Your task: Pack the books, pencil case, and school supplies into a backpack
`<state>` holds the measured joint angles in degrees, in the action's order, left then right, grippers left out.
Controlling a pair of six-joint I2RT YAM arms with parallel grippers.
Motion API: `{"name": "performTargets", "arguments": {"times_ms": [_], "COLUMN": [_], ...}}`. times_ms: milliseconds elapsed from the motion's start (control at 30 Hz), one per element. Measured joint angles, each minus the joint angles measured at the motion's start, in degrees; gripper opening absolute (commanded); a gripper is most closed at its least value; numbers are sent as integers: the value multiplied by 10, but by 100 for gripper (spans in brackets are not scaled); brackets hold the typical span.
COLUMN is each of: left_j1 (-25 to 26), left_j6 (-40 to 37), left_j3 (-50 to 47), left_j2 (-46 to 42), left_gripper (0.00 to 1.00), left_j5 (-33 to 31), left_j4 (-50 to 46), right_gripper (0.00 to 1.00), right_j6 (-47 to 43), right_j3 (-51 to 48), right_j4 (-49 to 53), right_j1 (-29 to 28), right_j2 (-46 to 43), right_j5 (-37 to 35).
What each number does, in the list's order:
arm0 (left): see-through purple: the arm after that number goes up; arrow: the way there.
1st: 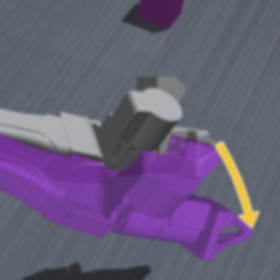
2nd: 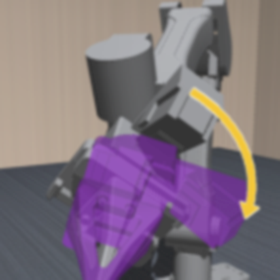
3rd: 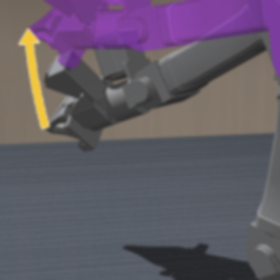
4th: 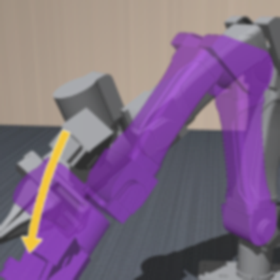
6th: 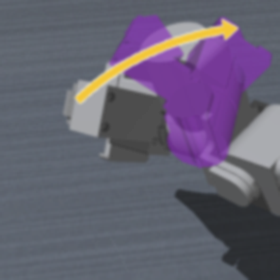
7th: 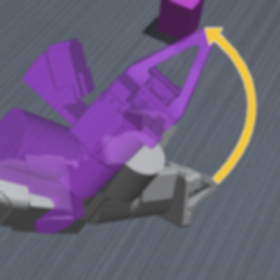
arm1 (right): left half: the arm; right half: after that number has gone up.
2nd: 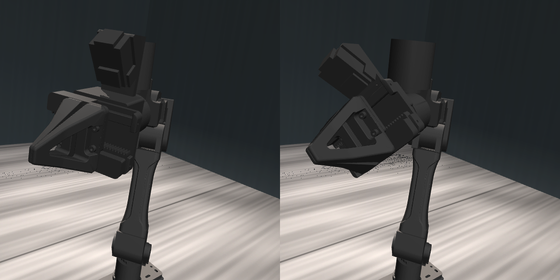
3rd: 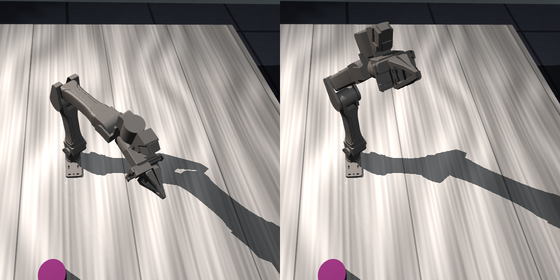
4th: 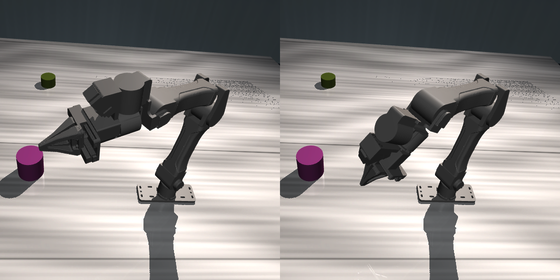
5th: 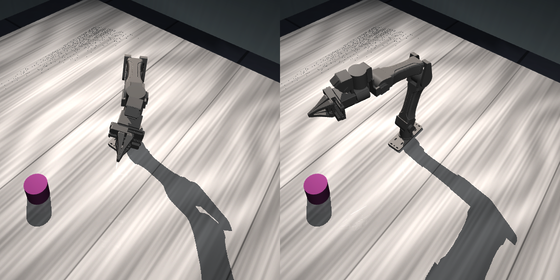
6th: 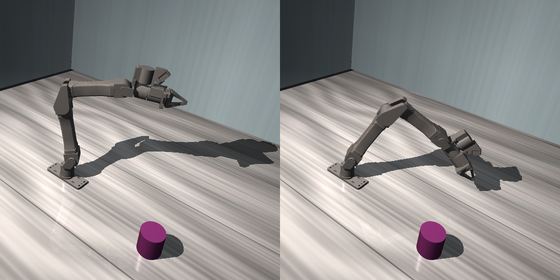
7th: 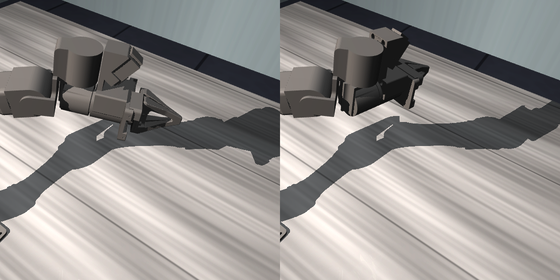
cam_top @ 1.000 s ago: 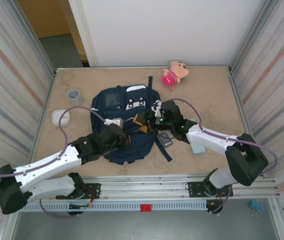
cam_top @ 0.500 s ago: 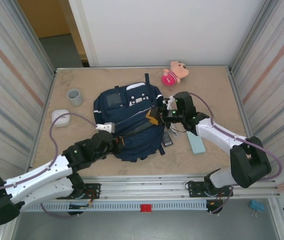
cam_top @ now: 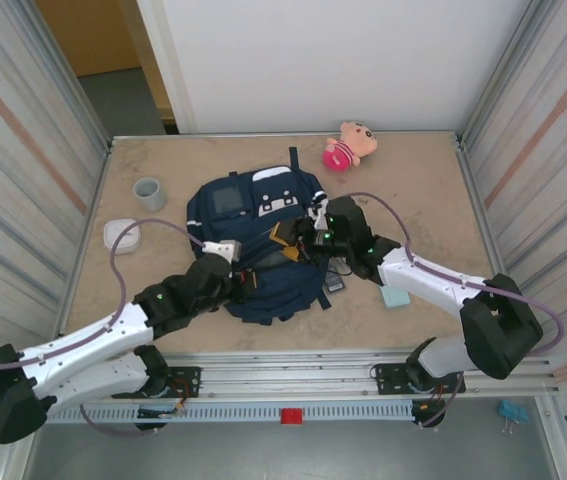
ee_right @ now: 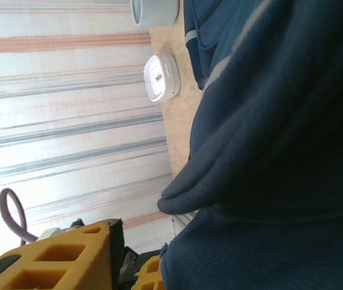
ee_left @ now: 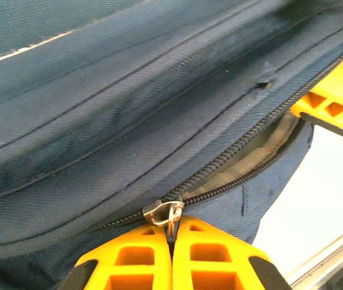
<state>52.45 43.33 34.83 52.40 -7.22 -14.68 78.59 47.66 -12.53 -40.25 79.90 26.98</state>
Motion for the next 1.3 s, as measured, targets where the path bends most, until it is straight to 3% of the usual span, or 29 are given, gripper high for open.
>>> {"name": "performTargets", "arguments": {"times_ms": [133,333,433,567,833,900,1033,1167,1300], "left_j1": [0,-7,-22,-30,-33,-33,-33,-34,-34], "left_j6": [0,0,2,1,-14,-16,-19,-16,-15], "left_j3": [6,2,-19,-46,-43,-38,-32,-31,-31], "left_j2": [-1,-35,-64,-73,-43,-37,-33,-33,-35], "left_gripper": [0,0,0,0,0,0,0,0,0], "left_j5": [-5,-29,-31,-29,-9,-5,-4,-9,-11], "left_j4": [-8,-35,-33,-22,12,14,14,3,0], "right_gripper": [12,12,19,49,54,47,22,10,8], "right_j6": [-10,-48,-77,-95,-32,-20,-9,-19,-34], "right_j3": [0,1,7,23,9,9,9,11,11], "right_j4": [8,62,96,112,50,32,19,28,52], "right_j1": [2,55,93,107,15,-7,-24,-21,6], "right_j2": [3,-7,-21,-25,-15,-2,20,20,9], "right_j5": [-4,56,88,86,13,-4,-18,-19,10]}}
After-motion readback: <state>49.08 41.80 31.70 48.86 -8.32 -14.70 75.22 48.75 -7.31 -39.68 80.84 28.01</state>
